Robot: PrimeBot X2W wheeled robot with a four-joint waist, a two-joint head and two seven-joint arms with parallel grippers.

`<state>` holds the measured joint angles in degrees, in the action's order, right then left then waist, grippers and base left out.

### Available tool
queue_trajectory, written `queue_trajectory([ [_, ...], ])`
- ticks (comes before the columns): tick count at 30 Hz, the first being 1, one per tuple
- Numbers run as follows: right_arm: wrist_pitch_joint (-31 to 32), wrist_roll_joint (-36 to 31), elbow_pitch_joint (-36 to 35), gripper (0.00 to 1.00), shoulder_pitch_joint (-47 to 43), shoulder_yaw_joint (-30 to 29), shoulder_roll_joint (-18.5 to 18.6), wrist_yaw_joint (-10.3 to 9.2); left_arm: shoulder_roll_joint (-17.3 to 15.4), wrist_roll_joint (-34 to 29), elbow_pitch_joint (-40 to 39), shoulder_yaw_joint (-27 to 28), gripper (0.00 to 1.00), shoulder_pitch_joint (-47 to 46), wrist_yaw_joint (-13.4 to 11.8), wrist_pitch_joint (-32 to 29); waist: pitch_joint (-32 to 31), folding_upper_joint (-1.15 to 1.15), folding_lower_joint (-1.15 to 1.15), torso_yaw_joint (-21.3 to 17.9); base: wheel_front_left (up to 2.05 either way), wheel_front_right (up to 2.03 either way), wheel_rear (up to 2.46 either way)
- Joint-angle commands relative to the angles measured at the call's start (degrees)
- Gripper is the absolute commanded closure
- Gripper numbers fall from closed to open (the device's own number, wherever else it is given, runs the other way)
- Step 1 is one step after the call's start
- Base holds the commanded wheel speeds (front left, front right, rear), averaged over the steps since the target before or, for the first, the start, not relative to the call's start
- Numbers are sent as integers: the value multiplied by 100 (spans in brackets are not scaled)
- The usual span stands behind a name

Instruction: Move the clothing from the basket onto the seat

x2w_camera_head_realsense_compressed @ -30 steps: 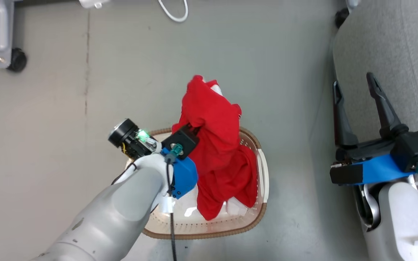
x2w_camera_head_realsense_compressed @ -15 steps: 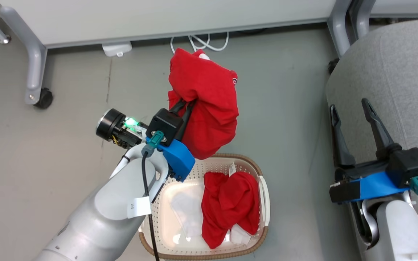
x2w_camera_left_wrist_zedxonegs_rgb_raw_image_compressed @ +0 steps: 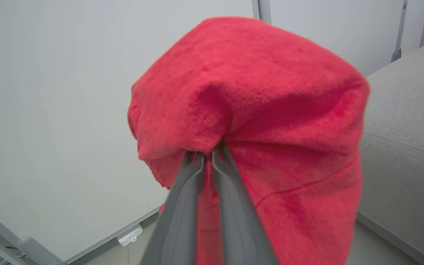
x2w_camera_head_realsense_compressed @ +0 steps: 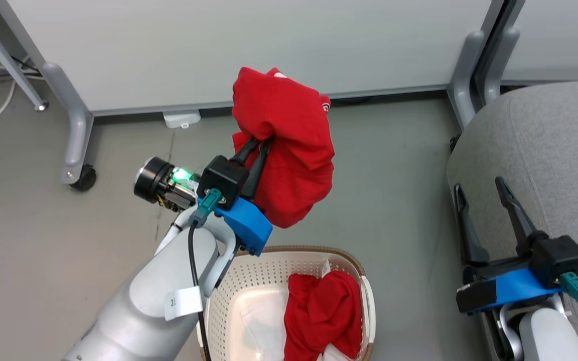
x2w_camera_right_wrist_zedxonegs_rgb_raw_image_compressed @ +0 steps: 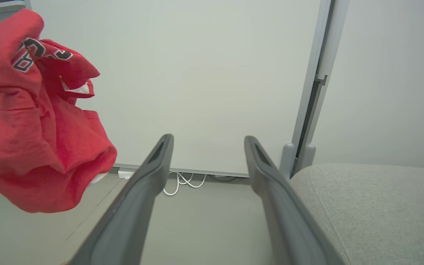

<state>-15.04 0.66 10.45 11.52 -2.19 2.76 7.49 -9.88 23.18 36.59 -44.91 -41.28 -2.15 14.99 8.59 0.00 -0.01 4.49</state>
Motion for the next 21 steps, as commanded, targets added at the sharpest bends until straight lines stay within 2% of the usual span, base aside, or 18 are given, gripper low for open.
queue_trajectory([
  [1,-22,29,25,0,-121,1,23,1,6,-21,-38,44,100,78,2,29,-129,0,1,27,0,0,0],
  [12,-22,150,58,0,-431,76,23,1,-17,9,-74,66,100,385,45,29,-514,0,1,39,0,0,0],
  [21,-22,275,-29,0,-475,467,23,1,-31,24,-100,31,100,472,75,29,-596,0,1,37,0,0,0],
])
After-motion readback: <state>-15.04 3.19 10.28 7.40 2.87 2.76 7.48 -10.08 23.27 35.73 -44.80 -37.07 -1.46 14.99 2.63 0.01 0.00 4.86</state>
